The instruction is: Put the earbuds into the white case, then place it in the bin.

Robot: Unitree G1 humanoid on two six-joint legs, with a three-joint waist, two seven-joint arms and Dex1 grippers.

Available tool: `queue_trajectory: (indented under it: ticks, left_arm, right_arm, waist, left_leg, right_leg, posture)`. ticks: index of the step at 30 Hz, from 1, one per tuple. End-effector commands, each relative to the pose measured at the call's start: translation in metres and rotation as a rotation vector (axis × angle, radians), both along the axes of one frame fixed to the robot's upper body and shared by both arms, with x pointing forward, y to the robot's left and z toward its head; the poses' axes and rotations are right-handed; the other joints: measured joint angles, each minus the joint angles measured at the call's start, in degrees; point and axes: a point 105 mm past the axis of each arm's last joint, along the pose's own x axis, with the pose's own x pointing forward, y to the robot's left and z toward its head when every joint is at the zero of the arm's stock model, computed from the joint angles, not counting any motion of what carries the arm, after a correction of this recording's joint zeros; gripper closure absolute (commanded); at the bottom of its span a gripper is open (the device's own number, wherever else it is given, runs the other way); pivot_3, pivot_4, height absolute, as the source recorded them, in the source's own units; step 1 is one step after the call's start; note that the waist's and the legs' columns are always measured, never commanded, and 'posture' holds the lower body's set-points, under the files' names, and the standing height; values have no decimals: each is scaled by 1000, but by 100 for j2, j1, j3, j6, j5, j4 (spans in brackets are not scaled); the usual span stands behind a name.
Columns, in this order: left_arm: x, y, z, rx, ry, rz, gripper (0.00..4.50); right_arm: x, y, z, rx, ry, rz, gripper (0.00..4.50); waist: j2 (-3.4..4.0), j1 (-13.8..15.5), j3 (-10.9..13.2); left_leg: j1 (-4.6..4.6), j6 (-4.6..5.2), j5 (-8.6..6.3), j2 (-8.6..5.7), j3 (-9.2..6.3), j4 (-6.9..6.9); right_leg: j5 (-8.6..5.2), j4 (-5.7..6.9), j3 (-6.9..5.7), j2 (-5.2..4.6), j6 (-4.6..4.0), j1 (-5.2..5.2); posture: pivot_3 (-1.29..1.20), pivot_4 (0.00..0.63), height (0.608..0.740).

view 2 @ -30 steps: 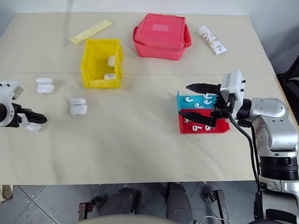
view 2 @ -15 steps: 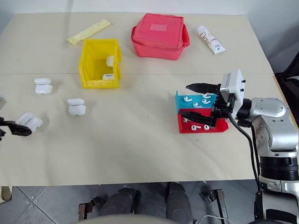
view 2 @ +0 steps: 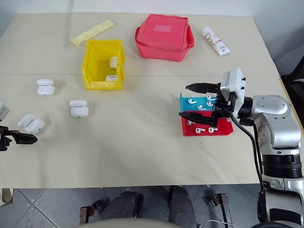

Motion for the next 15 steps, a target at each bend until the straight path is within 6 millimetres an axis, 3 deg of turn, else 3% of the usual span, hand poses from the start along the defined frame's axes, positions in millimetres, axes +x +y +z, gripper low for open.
queue_trajectory:
  ticks: [1,15]
  left_arm:
    - [4,3,3,33,-7,12,27]
    - [30,27,21,111,-62,25,27]
  right_arm:
    - [-2,-3,9,4,-29,-3,0]
    - [-1,-5,9,11,-32,-24,0]
  waist:
    - [-3,0,-1]
    - [-8,4,-5]
  left_leg:
    - [0,0,0,0,0,1]
    - [-3,1,0,-2,10,4]
  right_leg:
    - [0,0,0,1,0,0]
    - [0,9,-5,3,0,-10]
  posture:
    - [0,150,740]
    - [0,150,740]
